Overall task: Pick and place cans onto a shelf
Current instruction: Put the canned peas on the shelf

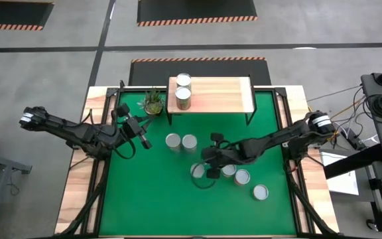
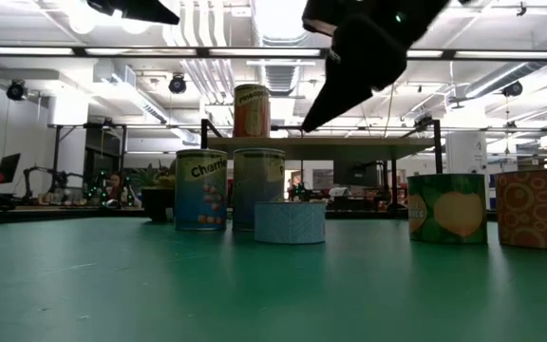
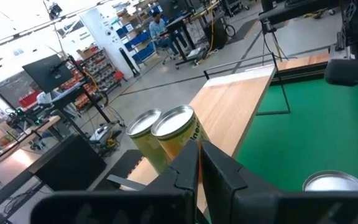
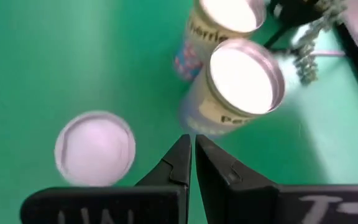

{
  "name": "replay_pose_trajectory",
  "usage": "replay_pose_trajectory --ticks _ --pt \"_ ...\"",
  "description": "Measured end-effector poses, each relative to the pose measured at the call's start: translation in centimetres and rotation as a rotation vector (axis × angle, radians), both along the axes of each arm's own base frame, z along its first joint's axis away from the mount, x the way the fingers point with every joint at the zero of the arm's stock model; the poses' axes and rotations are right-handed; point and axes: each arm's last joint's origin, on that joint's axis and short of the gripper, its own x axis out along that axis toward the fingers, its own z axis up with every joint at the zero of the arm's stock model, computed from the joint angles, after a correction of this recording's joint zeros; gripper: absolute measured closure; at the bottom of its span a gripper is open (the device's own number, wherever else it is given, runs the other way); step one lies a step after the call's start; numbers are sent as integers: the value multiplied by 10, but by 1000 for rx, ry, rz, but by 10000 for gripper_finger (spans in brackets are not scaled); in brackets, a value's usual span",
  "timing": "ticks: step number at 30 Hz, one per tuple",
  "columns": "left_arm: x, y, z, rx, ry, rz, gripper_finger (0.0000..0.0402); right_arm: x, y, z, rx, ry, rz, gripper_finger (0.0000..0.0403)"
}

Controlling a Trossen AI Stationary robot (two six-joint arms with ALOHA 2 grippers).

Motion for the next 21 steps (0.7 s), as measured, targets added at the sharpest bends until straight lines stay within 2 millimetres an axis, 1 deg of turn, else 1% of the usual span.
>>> replay_pose_trajectory --ticks 3,6,9,11,15,21 --pt "0 0 0 -2 -1 0 402 -7 -3 -12 24 -97 -5 390" --pt "0 0 0 -2 0 0 402 -10 -9 -25 54 -157 -34 390" --pt "0 0 0 -2 0 0 402 -10 -16 -38 85 -155 -86 384" --pt "0 0 0 -2 0 0 402 -10 -21 -45 100 -141 -121 371" --pt "1 0 -1 -1 2 0 402 -3 -26 -53 107 -139 -150 322" --pt "1 0 -1 -1 2 0 402 10 -32 -61 104 -138 -172 218"
